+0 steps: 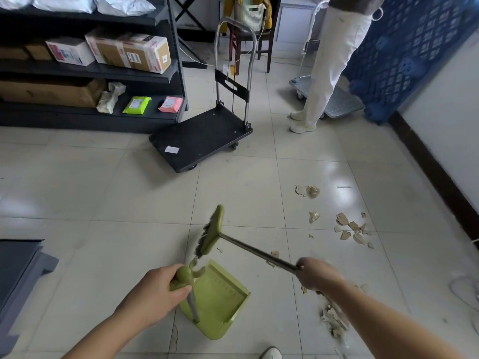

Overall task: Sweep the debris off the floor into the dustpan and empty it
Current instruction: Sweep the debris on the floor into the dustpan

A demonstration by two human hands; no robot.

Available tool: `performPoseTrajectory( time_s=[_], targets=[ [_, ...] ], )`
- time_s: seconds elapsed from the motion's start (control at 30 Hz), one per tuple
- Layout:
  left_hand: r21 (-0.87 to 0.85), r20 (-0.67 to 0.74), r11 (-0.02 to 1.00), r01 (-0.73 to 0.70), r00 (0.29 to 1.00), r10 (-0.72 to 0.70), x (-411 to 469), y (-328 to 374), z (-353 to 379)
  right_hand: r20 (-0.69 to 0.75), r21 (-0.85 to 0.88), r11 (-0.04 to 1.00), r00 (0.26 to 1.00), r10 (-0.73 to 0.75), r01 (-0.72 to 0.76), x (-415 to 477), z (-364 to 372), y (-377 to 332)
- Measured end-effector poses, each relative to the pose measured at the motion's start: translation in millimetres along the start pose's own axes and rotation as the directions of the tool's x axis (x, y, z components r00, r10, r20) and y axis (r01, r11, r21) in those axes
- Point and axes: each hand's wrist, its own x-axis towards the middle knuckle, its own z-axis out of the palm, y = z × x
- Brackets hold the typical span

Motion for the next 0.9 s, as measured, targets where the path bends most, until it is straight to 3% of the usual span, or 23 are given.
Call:
performPoseTrajectory(
  time_s=[0.17, 0.33, 0.9],
  targets=[
    [-0.015, -0.03, 1.0, 0.022, 0.999, -0.022, 6, 4, 2, 0.062, -0.028, 0.999, 0.997, -0.041, 0.043, 17, 3, -43],
    [-0.005, -0.05, 0.999, 0.044, 0.998, -0.045, 17, 3, 6, 0.11, -0.001, 1.0, 0.994, 0.003, -0.003, 37, 17, -44],
    [-0.038, 0.084, 0.999, -0.018, 0.996, 0.021, 49, 48, 34, 0.069, -0.031, 0.983, 0.98, 0.185, -0.184, 33, -11, 118]
  ],
)
